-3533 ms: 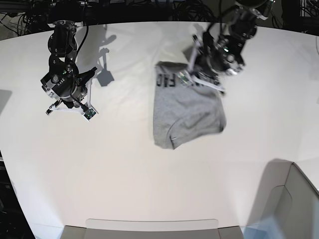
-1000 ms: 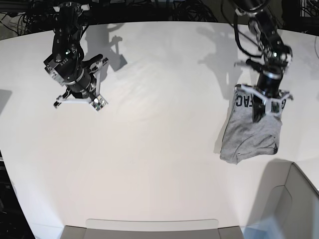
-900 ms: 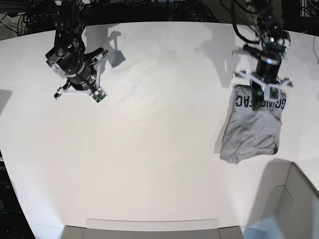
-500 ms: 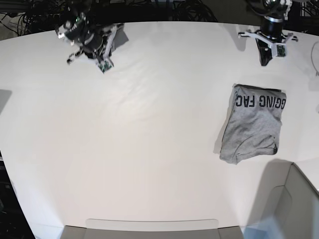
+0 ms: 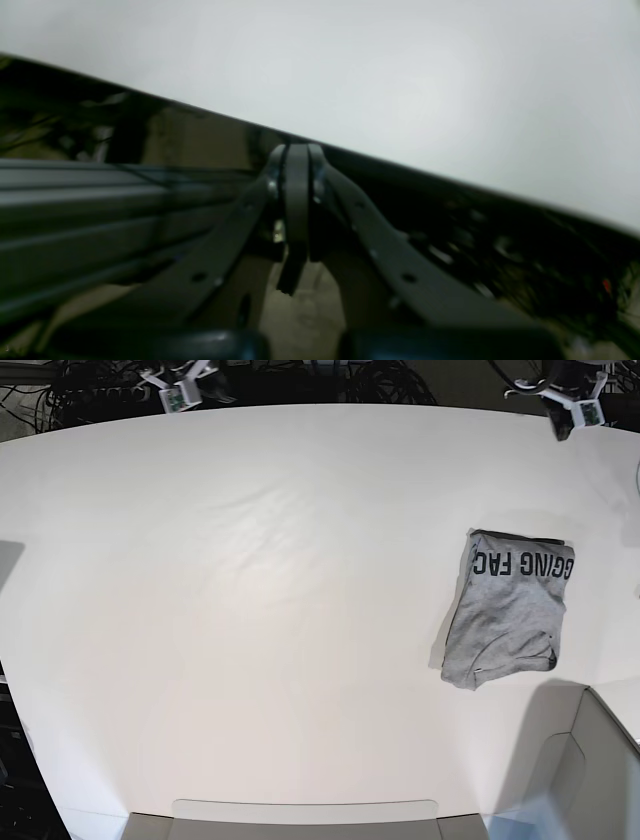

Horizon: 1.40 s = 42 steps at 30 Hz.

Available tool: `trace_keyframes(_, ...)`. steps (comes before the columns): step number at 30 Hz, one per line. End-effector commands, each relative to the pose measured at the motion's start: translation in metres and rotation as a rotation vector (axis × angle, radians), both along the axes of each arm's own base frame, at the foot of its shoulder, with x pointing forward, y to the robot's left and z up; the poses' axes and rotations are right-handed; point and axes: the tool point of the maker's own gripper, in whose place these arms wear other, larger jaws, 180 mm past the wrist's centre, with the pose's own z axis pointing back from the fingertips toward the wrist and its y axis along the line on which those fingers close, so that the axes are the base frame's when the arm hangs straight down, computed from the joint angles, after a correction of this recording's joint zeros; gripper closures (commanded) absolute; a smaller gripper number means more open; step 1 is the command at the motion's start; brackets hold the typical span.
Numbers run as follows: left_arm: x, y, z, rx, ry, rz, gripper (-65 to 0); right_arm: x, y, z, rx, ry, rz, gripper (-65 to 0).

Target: Fold the T-shirt properly

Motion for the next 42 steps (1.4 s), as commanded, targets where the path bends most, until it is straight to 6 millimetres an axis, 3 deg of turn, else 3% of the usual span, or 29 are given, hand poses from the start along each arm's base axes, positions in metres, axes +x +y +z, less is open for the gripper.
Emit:
trace_keyframes(1,-0.010,0.001,-0.001,-0.007,0.008,0.012,0.0,-0.005,-0.003,0.006,0.006,-0.010,-0.011,0.0)
trace_keyframes(5,-0.048,0.000,-0.032,-0.077,0.094,0.069,0.0,-0.025,-0.029,-0.004,-0.045,0.053,-0.061,0.0)
trace_keyframes(9,-0.078,-0.005,-0.061,-0.150,0.153,0.128,0.0,-0.047,-0.068,-0.023,-0.101,0.127,-0.165,0.0)
trace_keyframes(14,-0.120,-0.012,-0.085,-0.207,0.143,0.210,0.0,-0.077,-0.110,-0.066,-0.174,0.230,-0.276,0.0)
trace_keyframes(21,-0.190,-0.047,-0.138,-0.311,0.156,0.355,0.0,-0.108,-0.124,-0.139,-0.127,0.230,-0.461,0.0)
trace_keyframes(25,-0.194,-0.081,-0.174,-0.384,0.138,0.395,0.0,-0.116,-0.129,-0.171,-0.119,0.231,-0.564,0.0)
trace_keyframes(28,-0.209,-0.105,-0.198,-0.447,0.187,0.423,0.0,-0.116,-0.133,-0.190,-0.115,0.245,-0.616,0.0)
trace_keyframes(31,-0.198,-0.126,-0.226,-0.532,0.220,0.426,0.0,-0.112,-0.141,-0.207,-0.107,0.275,-0.653,0.0)
trace_keyframes(35,-0.186,-0.147,-0.247,-0.638,0.273,0.377,0.0,-0.086,-0.125,-0.228,-0.074,0.343,-0.483,0.0)
trace_keyframes(38,-0.182,-0.141,-0.260,-0.585,0.368,0.328,0.0,-0.086,-0.107,-0.240,-0.042,0.415,-0.360,0.0)
trace_keyframes(40,-0.172,-0.115,-0.266,-0.474,0.413,0.264,0.0,-0.097,-0.091,-0.247,-0.005,0.475,-0.288,0.0)
trace_keyframes(42,-0.169,-0.104,-0.270,-0.392,0.473,0.208,0.0,-0.108,-0.111,-0.258,-0.149,0.515,-0.241,0.0)
